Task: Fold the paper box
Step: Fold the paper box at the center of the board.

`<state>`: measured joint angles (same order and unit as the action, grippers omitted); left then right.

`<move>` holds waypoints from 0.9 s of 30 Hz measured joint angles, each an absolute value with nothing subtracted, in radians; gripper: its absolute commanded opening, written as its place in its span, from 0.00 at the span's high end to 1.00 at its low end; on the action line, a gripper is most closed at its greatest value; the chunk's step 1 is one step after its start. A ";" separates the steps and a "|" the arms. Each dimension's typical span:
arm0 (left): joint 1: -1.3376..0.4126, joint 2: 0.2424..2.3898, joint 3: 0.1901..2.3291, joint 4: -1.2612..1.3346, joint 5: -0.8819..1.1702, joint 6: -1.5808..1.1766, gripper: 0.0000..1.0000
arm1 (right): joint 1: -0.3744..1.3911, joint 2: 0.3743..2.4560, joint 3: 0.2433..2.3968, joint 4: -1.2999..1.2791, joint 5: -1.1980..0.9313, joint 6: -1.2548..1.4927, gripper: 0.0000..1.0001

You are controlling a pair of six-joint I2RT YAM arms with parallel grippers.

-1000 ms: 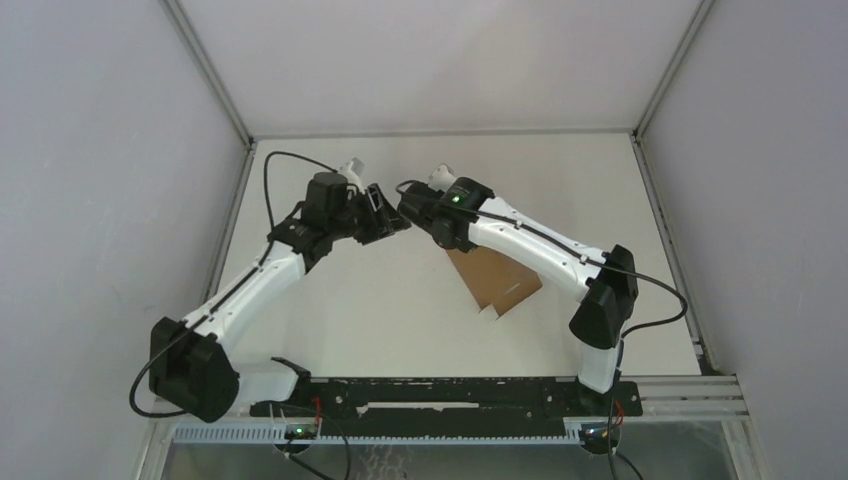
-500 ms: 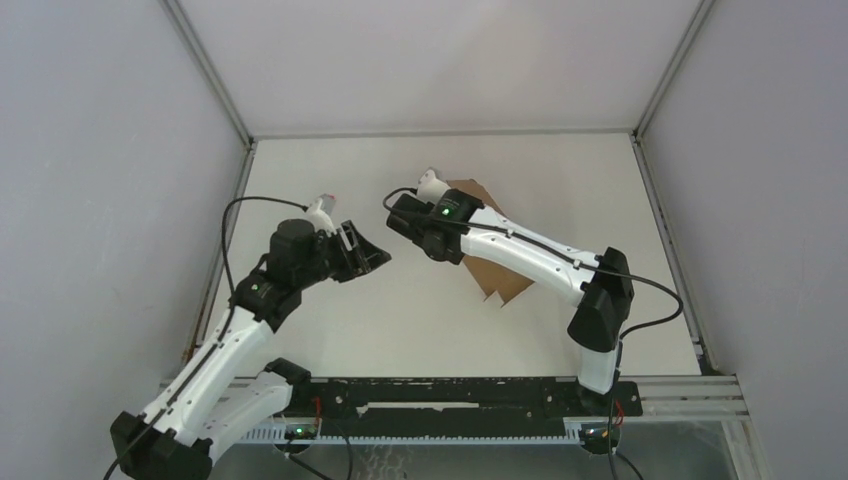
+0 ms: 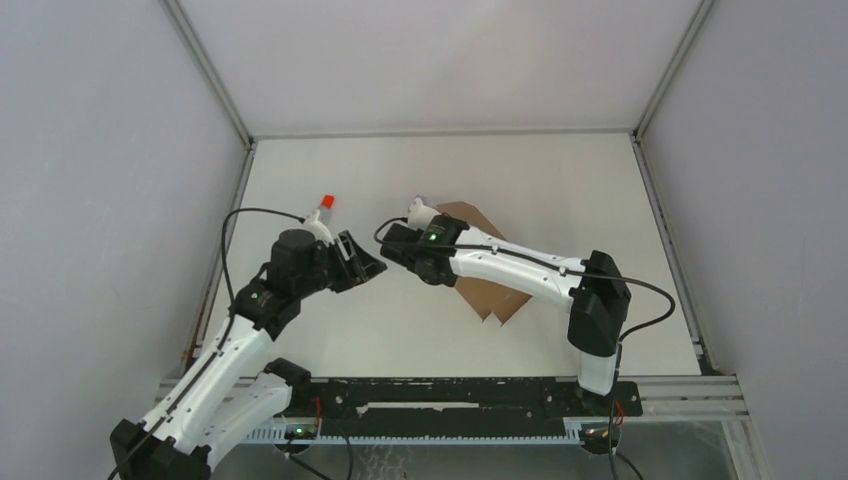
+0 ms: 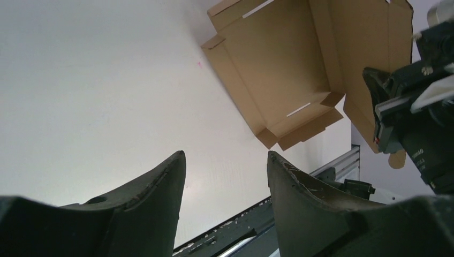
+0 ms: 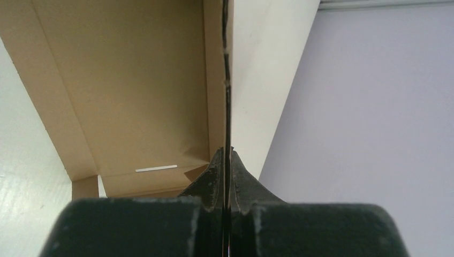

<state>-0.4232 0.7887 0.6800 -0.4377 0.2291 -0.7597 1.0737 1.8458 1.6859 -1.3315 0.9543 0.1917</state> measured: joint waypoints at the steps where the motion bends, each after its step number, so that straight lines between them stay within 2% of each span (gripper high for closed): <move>1: -0.424 0.785 0.680 -0.442 0.226 -0.761 0.38 | 1.085 1.846 1.679 -1.330 0.969 0.191 1.00; 13: -0.507 0.889 0.682 -0.437 0.141 -0.786 0.38 | 1.151 1.846 1.655 -1.305 1.126 0.194 1.00; 27: -0.678 1.130 0.682 -0.255 0.062 -0.834 0.39 | 1.180 1.869 1.593 -1.256 1.154 0.187 1.00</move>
